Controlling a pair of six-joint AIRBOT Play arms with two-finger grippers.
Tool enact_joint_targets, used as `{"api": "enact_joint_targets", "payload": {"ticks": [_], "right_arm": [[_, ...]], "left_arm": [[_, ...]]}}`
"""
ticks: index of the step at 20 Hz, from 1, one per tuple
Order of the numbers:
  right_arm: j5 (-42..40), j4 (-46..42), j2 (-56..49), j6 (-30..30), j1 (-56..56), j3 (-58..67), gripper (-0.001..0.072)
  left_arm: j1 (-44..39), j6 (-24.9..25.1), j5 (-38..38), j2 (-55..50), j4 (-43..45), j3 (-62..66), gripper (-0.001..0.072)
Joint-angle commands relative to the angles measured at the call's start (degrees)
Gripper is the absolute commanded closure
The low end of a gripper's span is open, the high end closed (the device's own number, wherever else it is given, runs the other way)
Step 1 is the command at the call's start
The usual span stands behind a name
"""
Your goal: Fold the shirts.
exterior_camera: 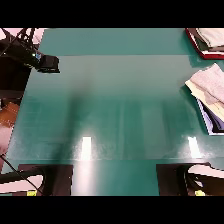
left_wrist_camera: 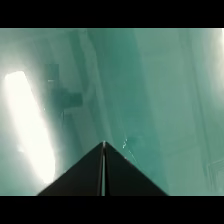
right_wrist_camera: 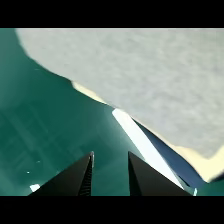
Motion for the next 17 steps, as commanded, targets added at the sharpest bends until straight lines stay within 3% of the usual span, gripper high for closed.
{"api": "enact_joint_targets", "payload": {"ticks": [1,3,5,11,17], "right_arm": [[-4.6,9.1,3.9,0.1,6.4,-0.2,0.0444],[-4.7,9.0,5.5,0.1,12.3,-0.2,0.0450],[-4.8,9.0,6.8,0.1,18.9,-0.2,0.0684],[-6.5,8.4,8.0,0.1,37.2,-0.2,0.0691],[-8.6,8.5,7.9,0.1,44.0,-0.2,0.0691]], "left_arm": [[0.0,-0.1,0.2,0.0,0.0,0.0,0.0685],[0.0,-0.1,0.8,0.0,0.0,0.0,0.0684],[0.0,-0.1,1.4,0.0,0.0,0.0,0.0684],[0.0,-0.1,1.4,0.0,0.0,0.0,0.0684],[0.0,-0.1,1.4,0.0,0.0,0.0,0.0684]]}}
